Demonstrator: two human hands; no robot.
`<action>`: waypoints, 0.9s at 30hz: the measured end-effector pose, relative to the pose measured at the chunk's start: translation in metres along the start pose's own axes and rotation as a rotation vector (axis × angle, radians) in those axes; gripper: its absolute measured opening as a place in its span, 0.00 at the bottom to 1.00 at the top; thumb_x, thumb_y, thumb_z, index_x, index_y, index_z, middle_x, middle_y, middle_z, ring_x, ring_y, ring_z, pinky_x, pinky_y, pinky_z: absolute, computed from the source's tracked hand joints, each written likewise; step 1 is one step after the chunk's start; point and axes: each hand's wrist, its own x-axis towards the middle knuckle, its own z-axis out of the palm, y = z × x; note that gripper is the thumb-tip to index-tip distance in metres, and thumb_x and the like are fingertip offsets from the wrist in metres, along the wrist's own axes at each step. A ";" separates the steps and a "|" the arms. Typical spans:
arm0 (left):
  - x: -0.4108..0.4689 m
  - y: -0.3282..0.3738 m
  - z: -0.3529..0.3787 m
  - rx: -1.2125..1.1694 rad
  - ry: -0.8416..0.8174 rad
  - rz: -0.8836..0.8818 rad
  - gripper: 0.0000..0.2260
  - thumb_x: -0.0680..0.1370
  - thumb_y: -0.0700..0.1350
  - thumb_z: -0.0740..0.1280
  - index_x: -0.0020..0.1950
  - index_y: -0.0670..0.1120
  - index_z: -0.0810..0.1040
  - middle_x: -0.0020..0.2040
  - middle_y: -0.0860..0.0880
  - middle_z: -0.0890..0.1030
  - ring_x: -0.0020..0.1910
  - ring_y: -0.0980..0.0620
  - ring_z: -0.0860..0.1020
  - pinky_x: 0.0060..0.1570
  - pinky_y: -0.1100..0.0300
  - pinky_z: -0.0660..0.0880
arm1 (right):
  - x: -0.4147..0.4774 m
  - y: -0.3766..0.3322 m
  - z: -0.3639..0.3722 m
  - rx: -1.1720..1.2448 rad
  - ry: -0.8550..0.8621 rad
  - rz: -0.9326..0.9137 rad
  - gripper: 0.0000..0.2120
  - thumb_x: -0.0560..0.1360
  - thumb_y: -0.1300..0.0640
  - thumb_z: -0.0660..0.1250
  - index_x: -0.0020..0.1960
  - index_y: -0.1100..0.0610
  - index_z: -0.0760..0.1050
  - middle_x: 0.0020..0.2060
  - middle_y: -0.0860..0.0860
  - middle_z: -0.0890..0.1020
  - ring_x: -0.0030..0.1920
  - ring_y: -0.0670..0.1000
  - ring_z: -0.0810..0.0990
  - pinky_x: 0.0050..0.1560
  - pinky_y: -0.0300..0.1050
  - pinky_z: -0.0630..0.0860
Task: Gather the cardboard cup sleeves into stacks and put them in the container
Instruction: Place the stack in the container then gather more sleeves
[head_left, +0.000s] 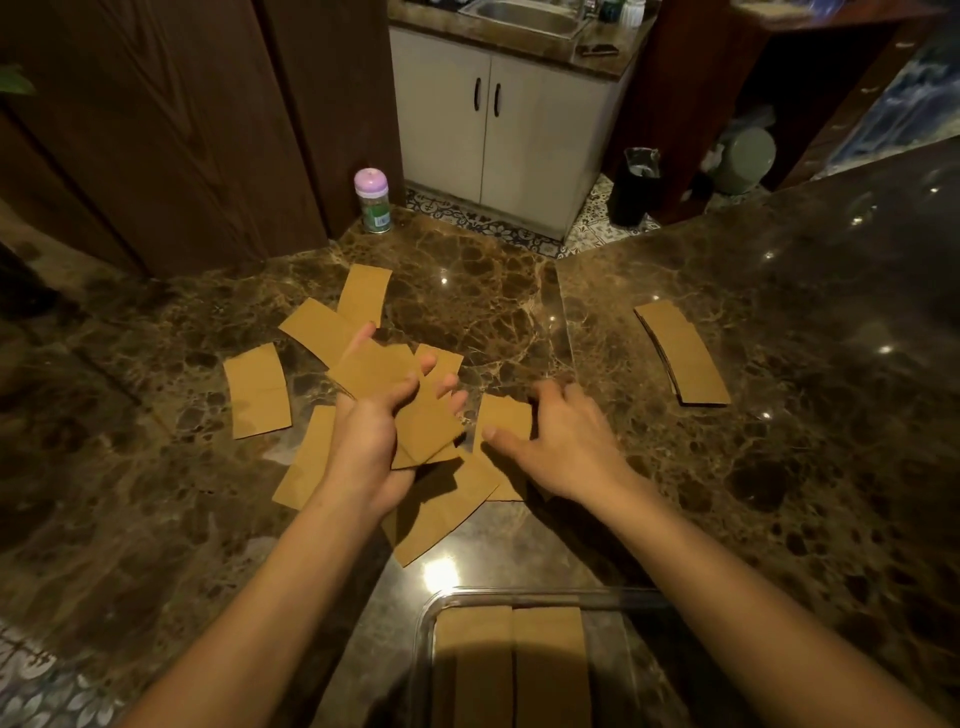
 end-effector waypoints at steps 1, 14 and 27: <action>-0.001 -0.001 -0.002 0.028 0.012 0.001 0.28 0.83 0.31 0.61 0.68 0.64 0.74 0.59 0.37 0.84 0.47 0.40 0.86 0.44 0.45 0.83 | 0.002 0.000 0.004 -0.086 -0.051 0.048 0.41 0.75 0.30 0.68 0.77 0.56 0.66 0.71 0.58 0.72 0.71 0.60 0.70 0.70 0.55 0.70; -0.005 -0.014 -0.009 0.220 0.043 -0.025 0.14 0.79 0.43 0.74 0.60 0.56 0.76 0.49 0.42 0.81 0.37 0.47 0.80 0.33 0.52 0.78 | 0.018 0.028 -0.004 0.564 -0.169 0.238 0.18 0.68 0.61 0.84 0.54 0.52 0.82 0.53 0.52 0.87 0.52 0.52 0.86 0.49 0.48 0.84; -0.013 -0.021 0.013 0.320 -0.060 0.118 0.26 0.76 0.27 0.70 0.65 0.52 0.74 0.53 0.41 0.84 0.46 0.43 0.84 0.40 0.51 0.81 | 0.000 0.024 -0.043 1.154 -0.014 0.070 0.14 0.80 0.66 0.71 0.63 0.54 0.81 0.53 0.50 0.90 0.54 0.51 0.88 0.49 0.48 0.83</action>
